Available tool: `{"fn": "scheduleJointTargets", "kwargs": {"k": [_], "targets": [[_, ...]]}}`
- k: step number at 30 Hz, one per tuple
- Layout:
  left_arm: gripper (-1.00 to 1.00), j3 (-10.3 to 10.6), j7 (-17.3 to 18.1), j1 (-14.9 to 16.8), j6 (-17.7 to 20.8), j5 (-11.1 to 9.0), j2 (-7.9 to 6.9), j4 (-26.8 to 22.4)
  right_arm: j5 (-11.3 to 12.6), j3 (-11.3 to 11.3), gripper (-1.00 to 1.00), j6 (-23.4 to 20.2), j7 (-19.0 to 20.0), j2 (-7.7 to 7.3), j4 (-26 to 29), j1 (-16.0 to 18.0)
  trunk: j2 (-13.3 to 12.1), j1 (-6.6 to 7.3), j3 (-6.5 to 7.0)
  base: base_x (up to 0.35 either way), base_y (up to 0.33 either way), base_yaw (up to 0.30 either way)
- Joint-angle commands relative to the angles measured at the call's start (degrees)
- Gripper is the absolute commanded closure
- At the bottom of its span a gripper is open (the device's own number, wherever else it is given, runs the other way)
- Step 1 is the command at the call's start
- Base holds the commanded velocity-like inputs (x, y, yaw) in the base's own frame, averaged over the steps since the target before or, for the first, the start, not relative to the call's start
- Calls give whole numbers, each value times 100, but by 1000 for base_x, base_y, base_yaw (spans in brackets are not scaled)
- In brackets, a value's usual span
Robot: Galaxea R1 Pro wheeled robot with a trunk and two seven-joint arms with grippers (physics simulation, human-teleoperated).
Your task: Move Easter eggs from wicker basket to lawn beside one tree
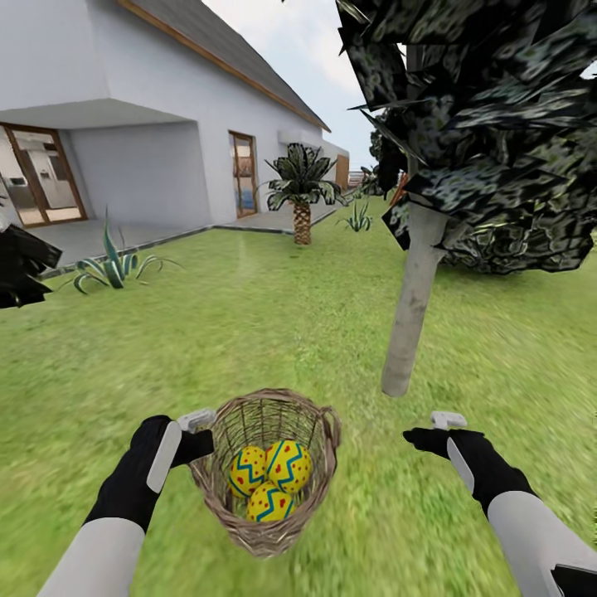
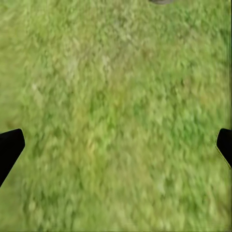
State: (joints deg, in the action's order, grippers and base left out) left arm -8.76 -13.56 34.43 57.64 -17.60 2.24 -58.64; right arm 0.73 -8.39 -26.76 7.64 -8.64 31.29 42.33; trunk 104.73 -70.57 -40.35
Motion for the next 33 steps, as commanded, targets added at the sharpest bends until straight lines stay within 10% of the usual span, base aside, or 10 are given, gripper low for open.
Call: {"fn": "scheduleJointTargets", "kwargs": {"k": [1, 6, 10, 33], "targets": [[100, -14, -50, 3, 10, -121, 5, -7, 6, -22, -100, -31, 23, 2, 3, 3, 3, -3, 1, 312, 0, -246], [100, -15, -50, 4, 10, -121, 5, -7, 8, -26, -100, -36, 26, 6, 0, 3, 3, -3, 24, 312, 0, -254], [100, -15, -50, 4, 10, -121, 5, -7, 467, -65, -100, -28, 15, 14, 9, 1, 3, -3, 14, 312, 0, -123], [100, -12, -50, 5, 28, -130, 5, 4, 497, -435, -100, -42, 10, 0, -9, 2, 604, -332, -354, 20, 0, -266]]}}
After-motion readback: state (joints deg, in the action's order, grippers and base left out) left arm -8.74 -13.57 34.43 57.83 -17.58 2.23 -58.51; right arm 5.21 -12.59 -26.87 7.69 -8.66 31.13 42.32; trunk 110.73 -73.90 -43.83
